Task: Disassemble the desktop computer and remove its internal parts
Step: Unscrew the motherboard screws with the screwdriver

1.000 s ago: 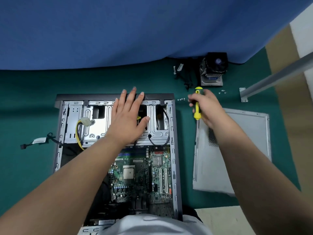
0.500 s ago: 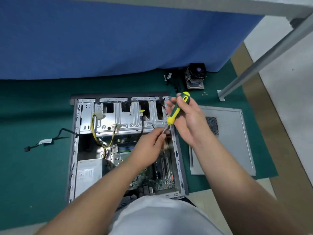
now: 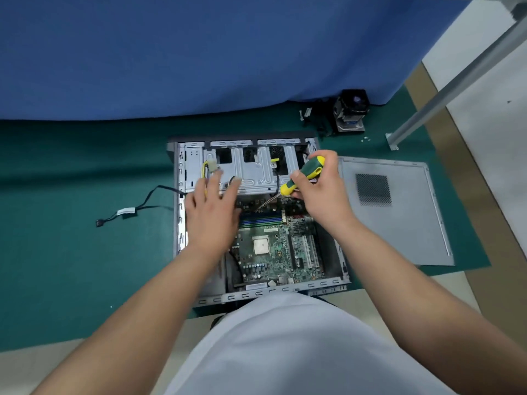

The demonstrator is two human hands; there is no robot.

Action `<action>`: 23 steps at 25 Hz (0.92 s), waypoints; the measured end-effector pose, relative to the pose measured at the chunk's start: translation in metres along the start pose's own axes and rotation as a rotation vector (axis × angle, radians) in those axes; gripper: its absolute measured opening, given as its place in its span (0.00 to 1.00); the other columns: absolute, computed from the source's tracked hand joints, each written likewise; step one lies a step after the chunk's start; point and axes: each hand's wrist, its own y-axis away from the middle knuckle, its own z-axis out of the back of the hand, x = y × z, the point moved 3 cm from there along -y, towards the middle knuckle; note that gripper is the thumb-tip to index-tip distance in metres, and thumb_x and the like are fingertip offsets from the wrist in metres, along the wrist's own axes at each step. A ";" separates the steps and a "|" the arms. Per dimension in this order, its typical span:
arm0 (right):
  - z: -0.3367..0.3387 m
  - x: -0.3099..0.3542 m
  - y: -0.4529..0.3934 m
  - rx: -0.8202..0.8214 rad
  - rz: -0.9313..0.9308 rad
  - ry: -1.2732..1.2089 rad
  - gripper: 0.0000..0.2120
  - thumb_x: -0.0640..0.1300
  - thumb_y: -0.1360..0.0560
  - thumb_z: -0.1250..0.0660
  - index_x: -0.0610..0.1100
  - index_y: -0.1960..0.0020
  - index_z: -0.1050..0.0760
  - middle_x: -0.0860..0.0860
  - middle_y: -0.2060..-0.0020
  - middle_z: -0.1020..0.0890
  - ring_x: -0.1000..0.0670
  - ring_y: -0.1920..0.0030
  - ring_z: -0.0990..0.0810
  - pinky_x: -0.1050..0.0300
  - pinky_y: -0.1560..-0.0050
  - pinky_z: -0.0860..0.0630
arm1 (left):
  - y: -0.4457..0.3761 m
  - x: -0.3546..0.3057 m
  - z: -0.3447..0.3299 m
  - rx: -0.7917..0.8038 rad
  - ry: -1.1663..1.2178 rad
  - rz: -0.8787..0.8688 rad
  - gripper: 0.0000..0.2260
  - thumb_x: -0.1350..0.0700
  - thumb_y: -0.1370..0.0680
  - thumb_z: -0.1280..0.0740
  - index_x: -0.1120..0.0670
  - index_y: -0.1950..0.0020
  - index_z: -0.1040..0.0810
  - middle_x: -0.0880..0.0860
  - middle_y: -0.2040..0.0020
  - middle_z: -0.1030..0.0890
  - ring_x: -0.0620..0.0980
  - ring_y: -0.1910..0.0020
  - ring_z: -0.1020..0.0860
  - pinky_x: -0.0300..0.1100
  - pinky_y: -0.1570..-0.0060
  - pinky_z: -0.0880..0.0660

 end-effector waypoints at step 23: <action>-0.091 -0.044 0.033 0.142 0.267 0.362 0.15 0.40 0.19 0.32 0.45 0.33 0.27 0.51 0.42 0.23 0.63 0.55 0.29 0.73 0.54 0.35 | -0.016 0.075 -0.006 0.025 0.265 -0.042 0.23 0.57 0.16 0.37 0.48 0.21 0.34 0.45 0.19 0.36 0.47 0.18 0.44 0.55 0.23 0.47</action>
